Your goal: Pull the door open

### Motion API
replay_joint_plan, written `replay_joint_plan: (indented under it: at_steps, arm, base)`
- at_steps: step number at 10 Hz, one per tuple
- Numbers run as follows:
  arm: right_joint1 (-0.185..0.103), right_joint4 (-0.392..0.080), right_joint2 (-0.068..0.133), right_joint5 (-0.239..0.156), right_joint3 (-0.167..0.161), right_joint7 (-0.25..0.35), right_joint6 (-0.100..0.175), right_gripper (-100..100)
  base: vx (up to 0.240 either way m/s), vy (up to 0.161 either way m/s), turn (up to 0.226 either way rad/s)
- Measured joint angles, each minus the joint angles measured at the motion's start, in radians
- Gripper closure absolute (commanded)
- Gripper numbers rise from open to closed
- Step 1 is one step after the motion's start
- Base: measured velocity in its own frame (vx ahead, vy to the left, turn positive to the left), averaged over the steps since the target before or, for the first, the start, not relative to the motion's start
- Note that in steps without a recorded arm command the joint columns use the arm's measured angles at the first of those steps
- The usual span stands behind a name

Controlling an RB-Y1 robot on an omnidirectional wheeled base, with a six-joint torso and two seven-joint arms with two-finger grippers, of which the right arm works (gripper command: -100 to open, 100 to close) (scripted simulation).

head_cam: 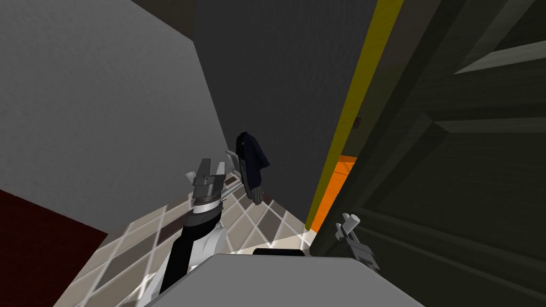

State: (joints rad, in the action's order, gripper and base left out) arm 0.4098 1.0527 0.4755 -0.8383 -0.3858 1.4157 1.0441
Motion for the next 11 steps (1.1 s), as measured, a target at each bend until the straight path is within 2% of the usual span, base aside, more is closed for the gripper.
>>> replay_joint_plan:
  at_steps: [4,6,9,11]
  arm:
    - [0.016,0.002,0.029,0.027,-0.049,0.03,0.026,100]
    - [0.018,-0.002,0.034,0.032,-0.059,0.037,0.032,100]
    - [0.012,-0.019,0.052,0.049,-0.085,0.063,0.062,100]
    - [0.021,-0.019,0.071,0.058,-0.104,0.081,0.075,100]
  base:
    - [-0.182,0.004,0.057]
    - [-0.17,-0.027,0.118]
    - [-0.222,-0.006,0.101]
    - [-0.25,-0.03,0.109]
